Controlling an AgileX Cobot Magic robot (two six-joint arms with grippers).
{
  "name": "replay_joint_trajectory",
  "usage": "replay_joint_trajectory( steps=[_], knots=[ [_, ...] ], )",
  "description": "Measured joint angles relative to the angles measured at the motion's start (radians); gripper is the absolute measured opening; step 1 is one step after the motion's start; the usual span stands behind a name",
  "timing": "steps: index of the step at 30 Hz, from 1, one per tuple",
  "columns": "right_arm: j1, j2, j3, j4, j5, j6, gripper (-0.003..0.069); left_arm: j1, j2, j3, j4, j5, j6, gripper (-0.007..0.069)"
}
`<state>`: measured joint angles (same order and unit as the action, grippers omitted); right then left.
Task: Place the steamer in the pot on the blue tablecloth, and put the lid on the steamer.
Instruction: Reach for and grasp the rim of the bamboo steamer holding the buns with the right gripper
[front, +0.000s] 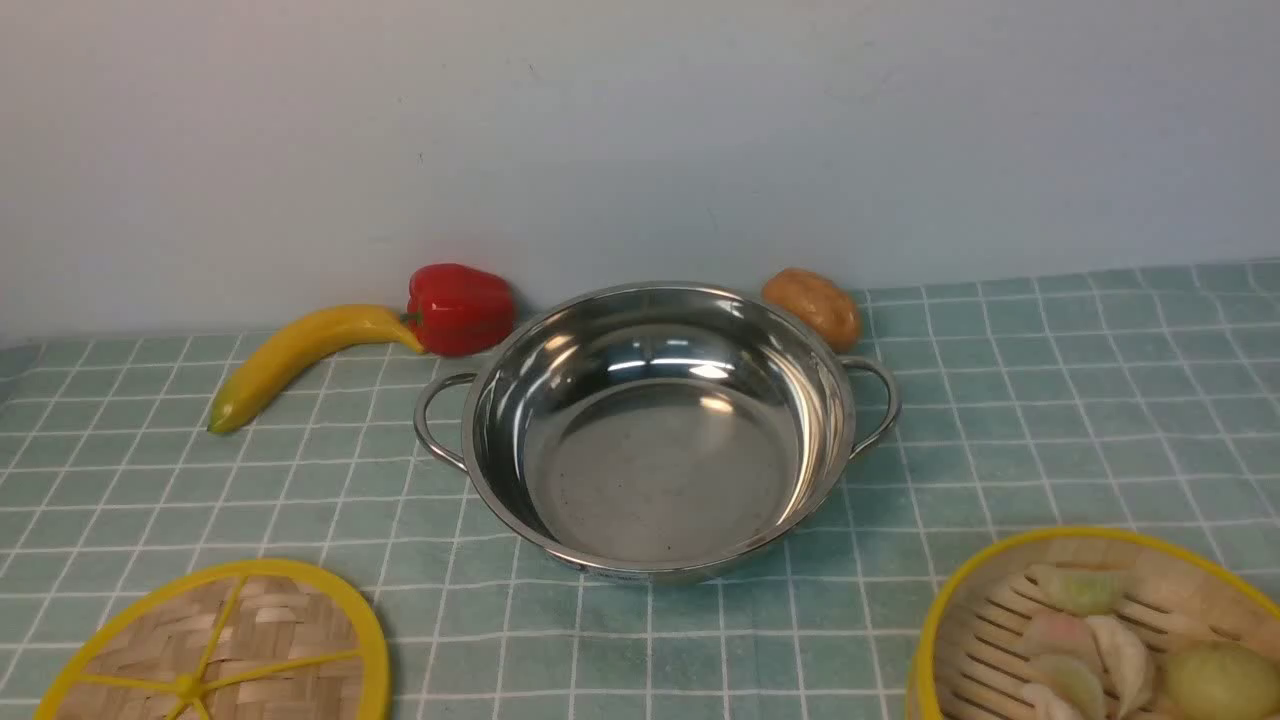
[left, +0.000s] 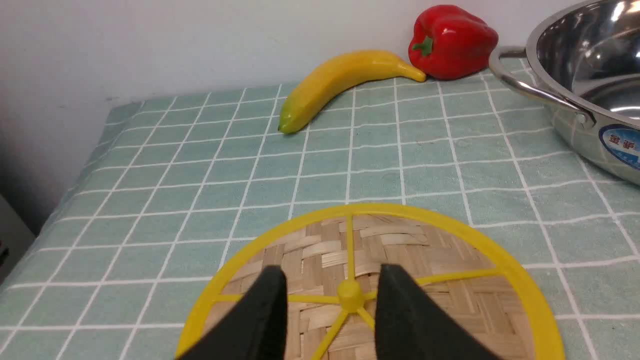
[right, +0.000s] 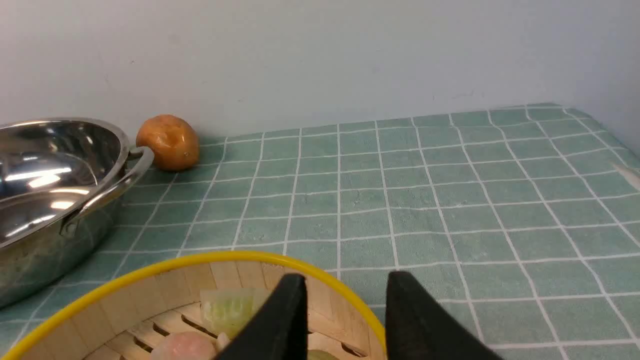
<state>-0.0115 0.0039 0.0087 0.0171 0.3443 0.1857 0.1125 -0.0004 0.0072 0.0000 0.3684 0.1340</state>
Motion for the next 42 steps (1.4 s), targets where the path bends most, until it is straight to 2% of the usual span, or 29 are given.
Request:
replay_joint_trajectory(
  steps=[20, 25, 30, 35, 37, 42],
  knots=[
    [0.000, 0.000, 0.000, 0.000, -0.001, 0.000, 0.0243, 0.000, 0.000, 0.000, 0.000, 0.000, 0.000, 0.0243],
    [0.000, 0.000, 0.000, 0.016, -0.068, 0.000, 0.0243, 0.000, 0.000, 0.000, 0.000, 0.000, 0.000, 0.0243],
    [0.001, -0.002, -0.132, 0.065, -0.086, 0.000, 0.0243, 0.000, 0.000, 0.000, 0.000, 0.000, 0.000, 0.0243],
    [0.002, 0.013, -0.414, 0.104, 0.040, 0.000, 0.0243, 0.000, 0.000, 0.000, 0.000, 0.000, 0.000, 0.0243],
    [0.002, 0.058, -0.549, 0.140, 0.173, 0.000, 0.0243, 0.000, 0.000, 0.000, 0.000, 0.000, 0.000, 0.0243],
    [0.002, 0.094, -0.697, 0.228, 0.376, 0.021, 0.0243, 0.000, 0.000, 0.000, 0.000, 0.000, 0.000, 0.0243]
  ],
)
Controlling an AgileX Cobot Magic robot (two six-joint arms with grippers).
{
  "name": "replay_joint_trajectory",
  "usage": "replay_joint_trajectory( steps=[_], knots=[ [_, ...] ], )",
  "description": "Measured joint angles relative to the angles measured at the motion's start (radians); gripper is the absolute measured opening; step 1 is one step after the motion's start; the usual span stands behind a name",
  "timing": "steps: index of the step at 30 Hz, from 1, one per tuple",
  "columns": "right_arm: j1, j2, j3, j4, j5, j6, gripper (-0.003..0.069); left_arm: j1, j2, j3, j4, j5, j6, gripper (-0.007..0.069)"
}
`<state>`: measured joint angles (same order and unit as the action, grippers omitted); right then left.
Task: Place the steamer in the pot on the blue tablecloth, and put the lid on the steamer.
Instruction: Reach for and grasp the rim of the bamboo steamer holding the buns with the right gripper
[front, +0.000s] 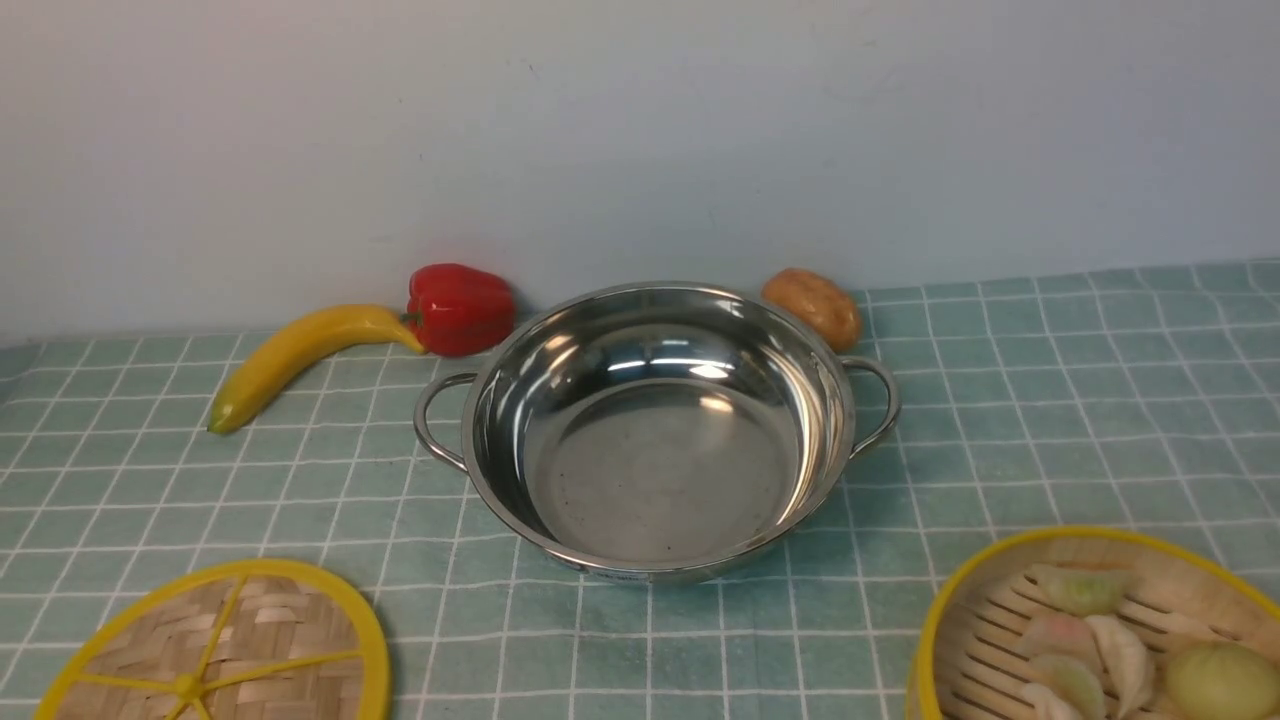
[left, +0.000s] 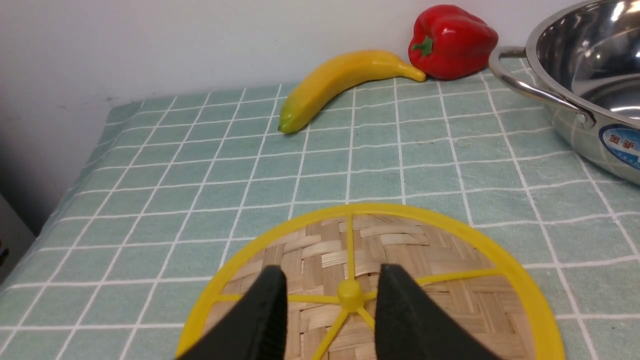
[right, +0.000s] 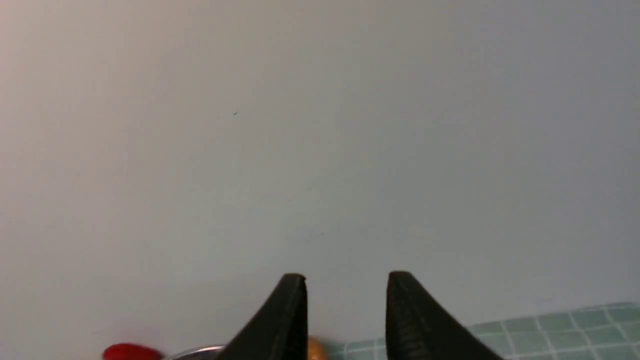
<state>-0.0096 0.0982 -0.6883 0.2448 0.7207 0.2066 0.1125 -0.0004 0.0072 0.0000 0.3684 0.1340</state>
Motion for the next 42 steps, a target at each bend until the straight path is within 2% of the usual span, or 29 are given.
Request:
replay_joint_trajectory(
  steps=[11, 12, 18, 23, 26, 28, 29, 32, 35, 36, 38, 39, 42],
  knots=[
    [0.009, 0.004, -0.052, 0.419, 0.162, 0.010, 0.0243, 0.000, 0.000, 0.000, 0.000, 0.000, 0.000, 0.0243],
    [0.009, 0.004, -0.052, 0.419, 0.162, 0.010, 0.0243, 0.000, 0.000, 0.000, 0.000, 0.000, 0.000, 0.0243],
    [0.010, 0.005, -0.080, 0.483, 0.416, -0.029, 0.0243, 0.000, 0.000, 0.000, 0.000, 0.000, 0.000, 0.0243],
    [0.018, 0.060, -0.081, 0.470, 0.503, -0.121, 0.0243, 0.000, 0.000, 0.000, 0.000, 0.000, 0.000, 0.0243],
    [0.028, 0.197, -0.082, 0.456, 0.510, -0.324, 0.0243, 0.000, 0.000, 0.000, 0.000, 0.000, 0.000, 0.0243],
    [0.028, 0.252, -0.085, 0.456, 0.510, -0.404, 0.0243, 0.000, 0.000, 0.000, 0.000, 0.000, 0.000, 0.0243],
    [0.028, 0.332, -0.087, 0.453, 0.509, -0.510, 0.0243, 0.000, 0.000, 0.000, 0.000, 0.000, 0.000, 0.0243],
    [0.028, 0.495, -0.090, 0.440, 0.508, -0.637, 0.0243, 0.000, 0.000, 0.000, 0.000, 0.000, 0.000, 0.0243],
    [0.028, 0.607, -0.090, 0.399, 0.507, -0.699, 0.0243, 0.000, 0.000, 0.000, 0.000, 0.000, 0.000, 0.0243],
    [0.028, 0.694, -0.092, 0.325, 0.507, -0.719, 0.0243, 0.000, 0.000, 0.000, 0.000, 0.000, 0.000, 0.0243],
    [0.030, 0.756, -0.097, 0.260, 0.508, -0.718, 0.0243, 0.000, 0.000, 0.000, 0.000, 0.000, 0.000, 0.0243],
    [0.047, 0.827, -0.107, 0.198, 0.494, -0.702, 0.0243, 0.000, 0.000, 0.000, 0.000, 0.000, 0.000, 0.0243],
    [0.120, 0.947, -0.132, 0.166, 0.445, -0.675, 0.0243, 0.000, 0.000, 0.000, 0.000, 0.000, 0.000, 0.0243]
  ],
)
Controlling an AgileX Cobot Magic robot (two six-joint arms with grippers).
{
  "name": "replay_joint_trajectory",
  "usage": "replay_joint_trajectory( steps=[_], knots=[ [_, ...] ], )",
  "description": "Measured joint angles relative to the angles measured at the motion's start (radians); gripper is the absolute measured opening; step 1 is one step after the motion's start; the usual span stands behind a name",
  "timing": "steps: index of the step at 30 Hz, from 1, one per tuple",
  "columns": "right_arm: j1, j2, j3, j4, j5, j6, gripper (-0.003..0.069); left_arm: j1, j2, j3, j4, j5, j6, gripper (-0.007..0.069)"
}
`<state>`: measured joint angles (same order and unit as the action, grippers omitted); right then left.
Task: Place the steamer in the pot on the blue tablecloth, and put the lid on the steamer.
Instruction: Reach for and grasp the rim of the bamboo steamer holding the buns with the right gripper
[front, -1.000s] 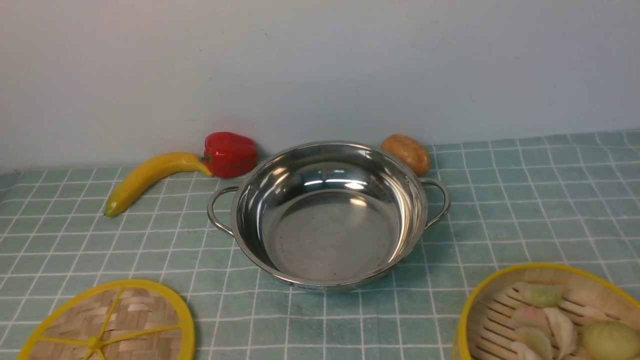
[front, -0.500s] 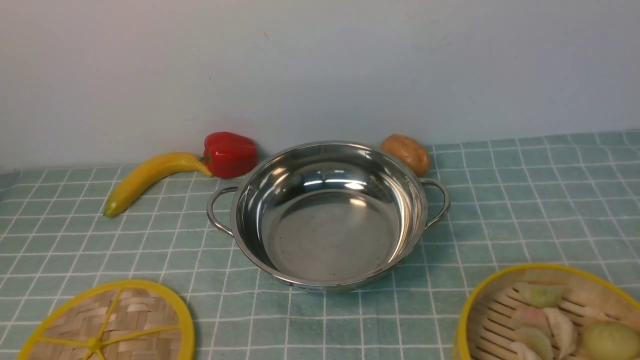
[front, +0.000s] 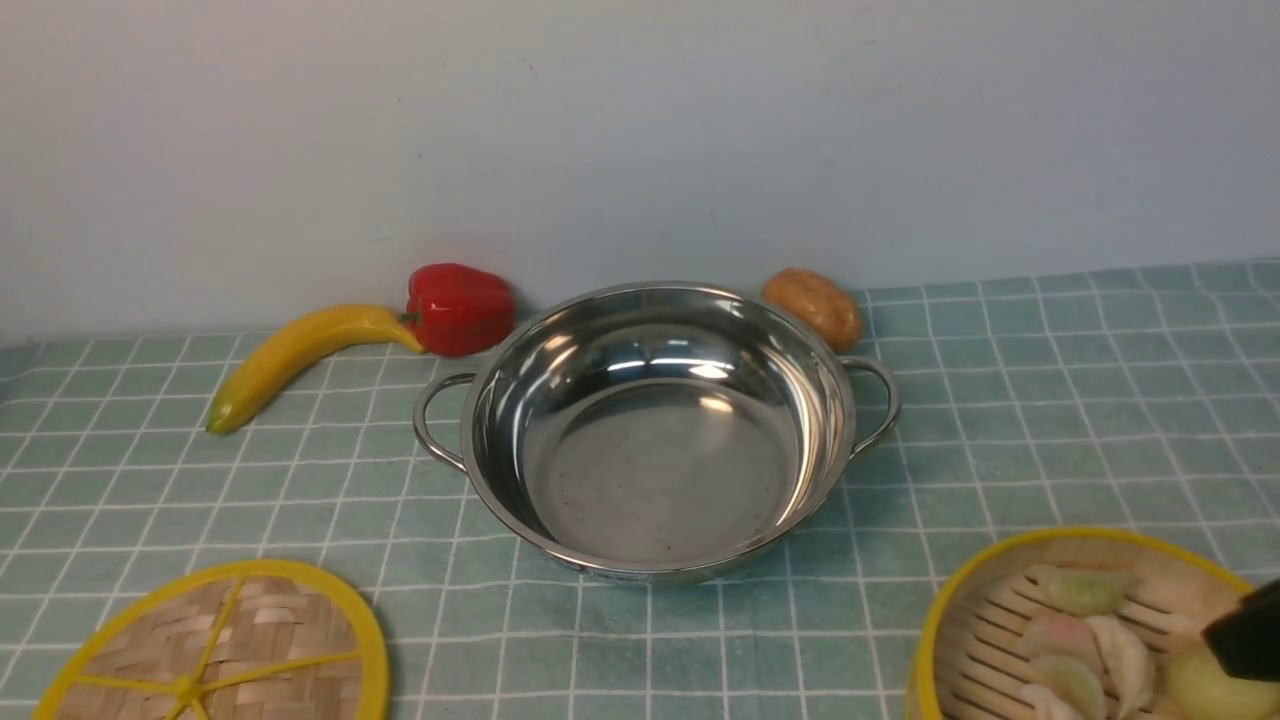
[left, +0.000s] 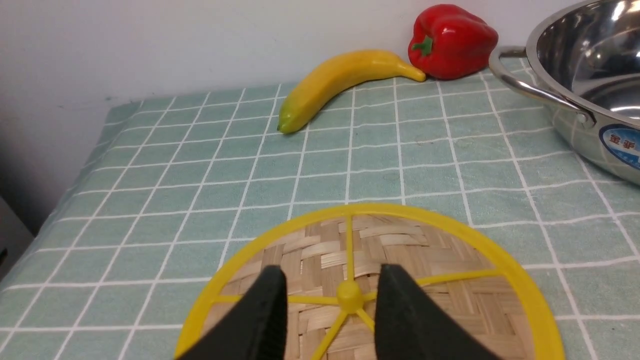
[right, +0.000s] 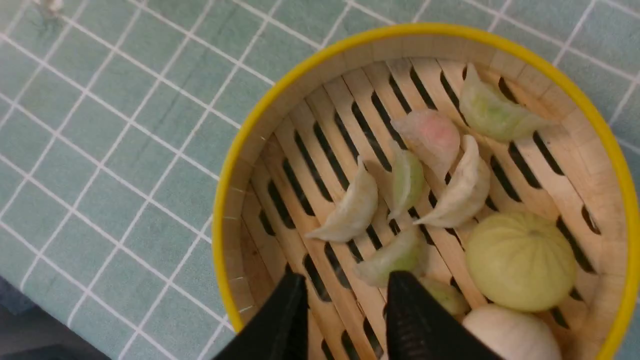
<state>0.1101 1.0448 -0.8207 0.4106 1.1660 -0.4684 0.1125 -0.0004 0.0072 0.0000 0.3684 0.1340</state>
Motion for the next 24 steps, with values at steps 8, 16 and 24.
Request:
replay_joint_trajectory(
  steps=[8, 16, 24],
  knots=[
    [0.328, 0.273, -0.075, -0.063, -0.097, 0.159, 0.0243, 0.000, 0.000, 0.000, 0.000, 0.000, 0.000, 0.0243],
    [0.468, 0.466, -0.094, -0.205, -0.130, 0.423, 0.0243, 0.000, 0.000, 0.000, 0.000, 0.000, 0.000, 0.0243],
    [0.468, 0.535, -0.095, -0.170, -0.163, 0.414, 0.0243, 0.000, 0.000, 0.000, 0.000, 0.000, 0.000, 0.0243]
  ],
)
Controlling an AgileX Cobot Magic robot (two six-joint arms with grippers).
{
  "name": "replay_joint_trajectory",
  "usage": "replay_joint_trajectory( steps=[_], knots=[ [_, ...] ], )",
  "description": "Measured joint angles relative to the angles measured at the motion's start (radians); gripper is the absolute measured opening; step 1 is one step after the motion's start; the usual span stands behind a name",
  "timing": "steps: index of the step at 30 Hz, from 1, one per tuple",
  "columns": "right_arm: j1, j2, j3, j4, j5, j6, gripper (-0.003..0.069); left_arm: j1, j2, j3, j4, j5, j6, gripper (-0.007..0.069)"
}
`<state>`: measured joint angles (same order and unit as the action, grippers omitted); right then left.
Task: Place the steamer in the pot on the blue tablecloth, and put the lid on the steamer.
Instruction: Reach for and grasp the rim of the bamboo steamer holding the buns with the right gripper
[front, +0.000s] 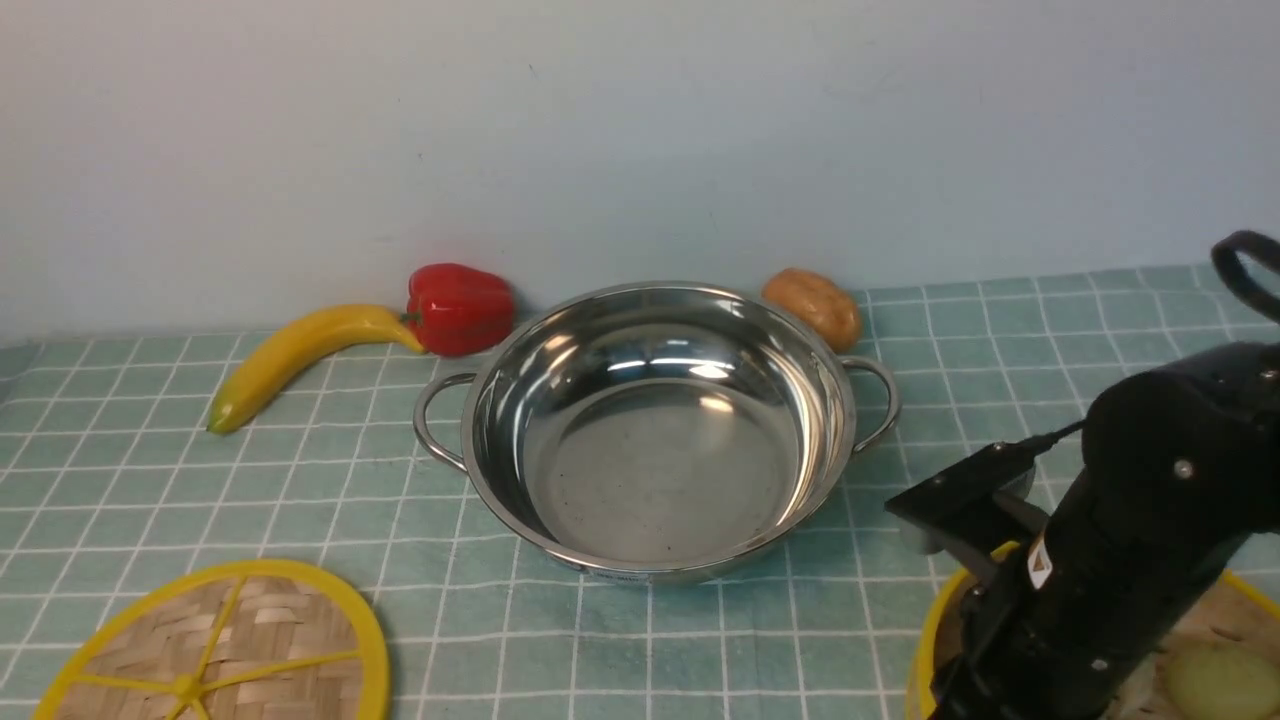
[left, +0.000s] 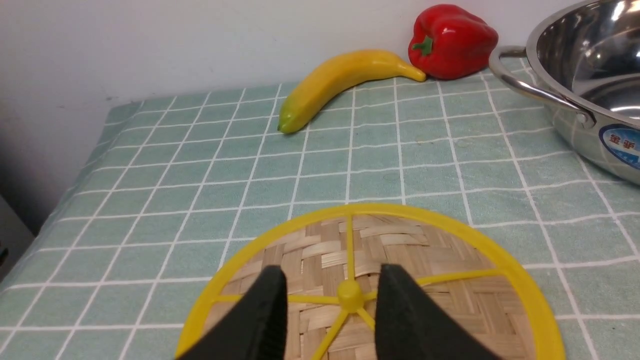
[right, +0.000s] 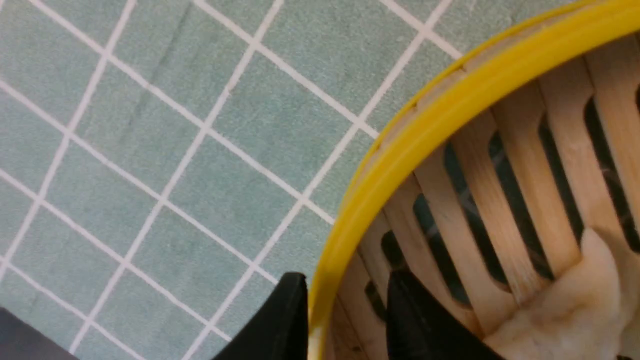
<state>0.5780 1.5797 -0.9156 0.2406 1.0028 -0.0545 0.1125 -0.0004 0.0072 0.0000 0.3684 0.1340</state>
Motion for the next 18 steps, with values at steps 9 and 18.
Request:
replay_joint_trajectory(
  steps=[9, 18],
  knots=[
    [0.000, 0.026, -0.001, 0.043, -0.009, -0.010, 0.0243, 0.000, 0.000, 0.000, 0.000, 0.000, 0.000, 0.0243],
    [0.000, 0.117, -0.001, 0.043, -0.017, -0.013, 0.0243, 0.000, 0.000, 0.000, 0.000, 0.000, 0.000, 0.0243]
  ],
)
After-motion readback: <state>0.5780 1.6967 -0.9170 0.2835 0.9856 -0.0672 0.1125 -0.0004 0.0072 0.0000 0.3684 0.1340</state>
